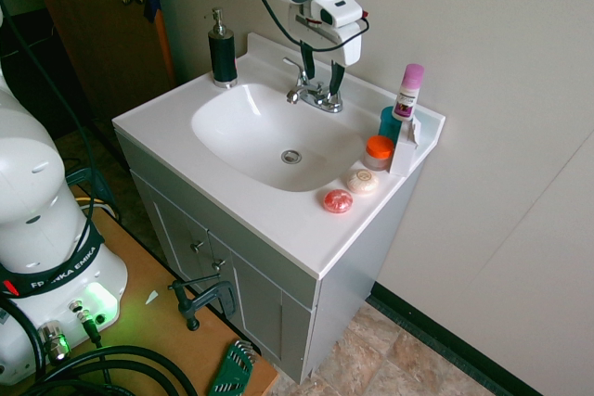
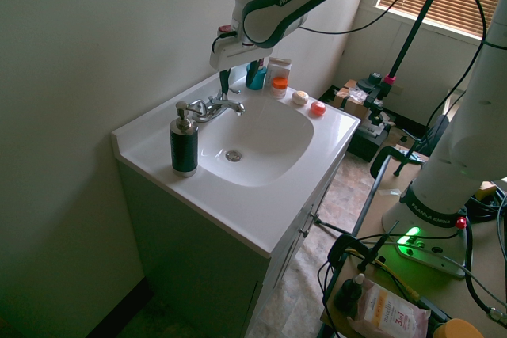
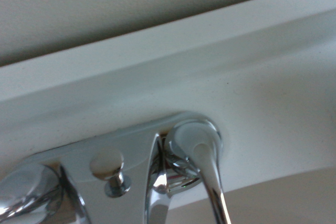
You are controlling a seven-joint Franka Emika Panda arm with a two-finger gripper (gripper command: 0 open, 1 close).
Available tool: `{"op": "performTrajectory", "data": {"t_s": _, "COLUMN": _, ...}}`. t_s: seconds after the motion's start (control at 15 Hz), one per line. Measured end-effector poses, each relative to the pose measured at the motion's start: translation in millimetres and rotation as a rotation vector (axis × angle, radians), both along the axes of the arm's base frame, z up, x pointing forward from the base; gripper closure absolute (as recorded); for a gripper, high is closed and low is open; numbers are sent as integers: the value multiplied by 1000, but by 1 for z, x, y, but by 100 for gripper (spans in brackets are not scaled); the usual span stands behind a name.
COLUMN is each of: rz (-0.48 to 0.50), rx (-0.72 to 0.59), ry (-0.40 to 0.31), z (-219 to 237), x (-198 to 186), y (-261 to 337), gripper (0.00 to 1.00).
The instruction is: Turn off the cold water
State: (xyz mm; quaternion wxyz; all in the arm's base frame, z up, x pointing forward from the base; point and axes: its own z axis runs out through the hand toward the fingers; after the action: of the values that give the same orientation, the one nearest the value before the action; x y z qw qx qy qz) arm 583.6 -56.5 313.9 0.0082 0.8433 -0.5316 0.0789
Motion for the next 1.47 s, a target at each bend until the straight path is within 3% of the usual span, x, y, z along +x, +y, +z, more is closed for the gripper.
{"op": "performTrajectory", "data": {"t_s": 0.73, "rz": -62, "rx": -38, "ry": 36, "z": -42, "x": -3, "y": -37, "gripper": 0}}
{"op": "performTrajectory", "data": {"t_s": 1.07, "rz": -102, "rx": -55, "ry": 14, "z": -39, "x": -6, "y": -69, "gripper": 0}}
{"op": "performTrajectory", "data": {"t_s": 1.47, "rz": -93, "rx": -76, "ry": -11, "z": -38, "x": 17, "y": -75, "gripper": 0}}
